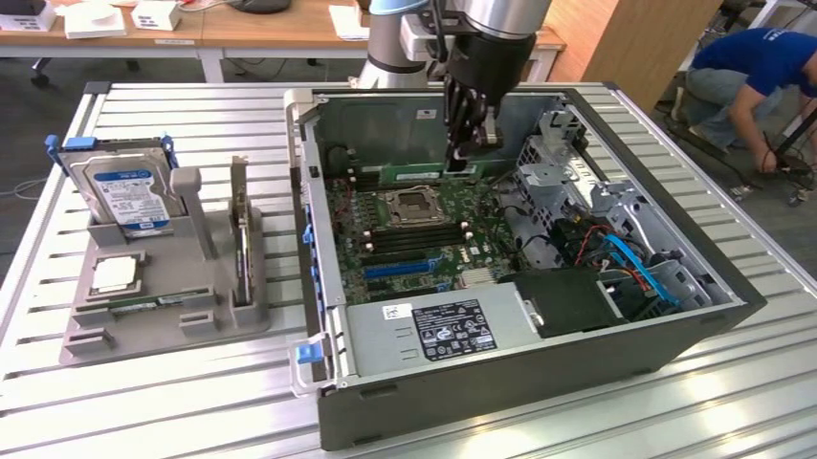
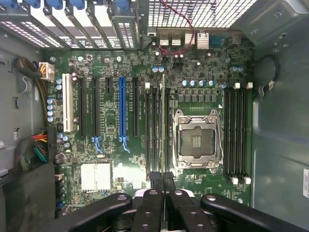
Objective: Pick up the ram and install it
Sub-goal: 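Insert the ram into the slot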
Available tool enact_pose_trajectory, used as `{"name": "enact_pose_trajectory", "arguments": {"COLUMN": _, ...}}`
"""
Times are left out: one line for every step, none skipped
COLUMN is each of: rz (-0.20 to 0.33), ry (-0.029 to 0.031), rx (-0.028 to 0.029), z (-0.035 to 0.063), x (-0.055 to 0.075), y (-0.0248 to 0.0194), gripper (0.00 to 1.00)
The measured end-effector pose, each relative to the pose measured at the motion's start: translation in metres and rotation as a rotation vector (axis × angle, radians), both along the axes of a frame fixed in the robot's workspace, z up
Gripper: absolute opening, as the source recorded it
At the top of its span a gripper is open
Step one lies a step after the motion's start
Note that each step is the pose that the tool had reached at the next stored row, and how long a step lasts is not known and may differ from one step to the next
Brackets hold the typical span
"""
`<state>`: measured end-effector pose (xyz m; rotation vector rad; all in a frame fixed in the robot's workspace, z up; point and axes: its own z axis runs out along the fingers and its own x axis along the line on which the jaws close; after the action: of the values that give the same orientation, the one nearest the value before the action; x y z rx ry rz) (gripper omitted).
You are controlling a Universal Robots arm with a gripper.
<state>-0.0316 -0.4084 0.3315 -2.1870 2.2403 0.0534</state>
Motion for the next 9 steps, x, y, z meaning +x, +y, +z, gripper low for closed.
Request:
{"name": "enact_pose_trajectory", "arguments": {"rz": 0.000, "ry": 0.0000, "rx": -0.0001, "z": -0.0009, "x": 0.0000, "y": 0.0000, "gripper": 0.11}}
{"name": "enact_pose_trajectory", "arguments": {"rz": 0.000, "ry": 0.0001, "rx": -0.0001, "z": -0.0016, "x": 0.0000, "y": 0.0000, "gripper": 0.11}}
{"name": "enact_pose_trajectory", "arguments": {"rz": 0.000, "ry": 0.0000, "rx": -0.0001, "z": -0.0024, "x": 0.0000, "y": 0.0000, "gripper": 0.11}}
{"name": "enact_pose_trajectory", "arguments": {"rz": 0.000, "ry": 0.0001, "rx": -0.0001, "z": -0.0032, "x": 0.0000, "y": 0.0000, "gripper": 0.11}}
{"name": "enact_pose_trajectory", "arguments": {"rz": 0.000, "ry": 0.0001, "rx": -0.0001, "z": -0.0038, "x": 0.0000, "y": 0.0000, "gripper": 0.11}}
{"name": "enact_pose_trajectory", "arguments": {"rz": 0.001, "ry": 0.0001, "rx": -0.0001, "z": -0.0044, "x": 0.0000, "y": 0.0000, "gripper": 0.11}}
{"name": "enact_pose_trajectory", "arguments": {"rz": 0.001, "ry": 0.0000, "rx": 0.0000, "z": -0.0051, "x": 0.0000, "y": 0.0000, "gripper": 0.11}}
{"name": "enact_pose_trajectory", "arguments": {"rz": 0.001, "ry": 0.0001, "rx": -0.0001, "z": -0.0059, "x": 0.0000, "y": 0.0000, "gripper": 0.11}}
{"name": "enact_pose_trajectory", "arguments": {"rz": 0.001, "ry": 0.0001, "rx": -0.0001, "z": -0.0067, "x": 0.0000, "y": 0.0000, "gripper": 0.11}}
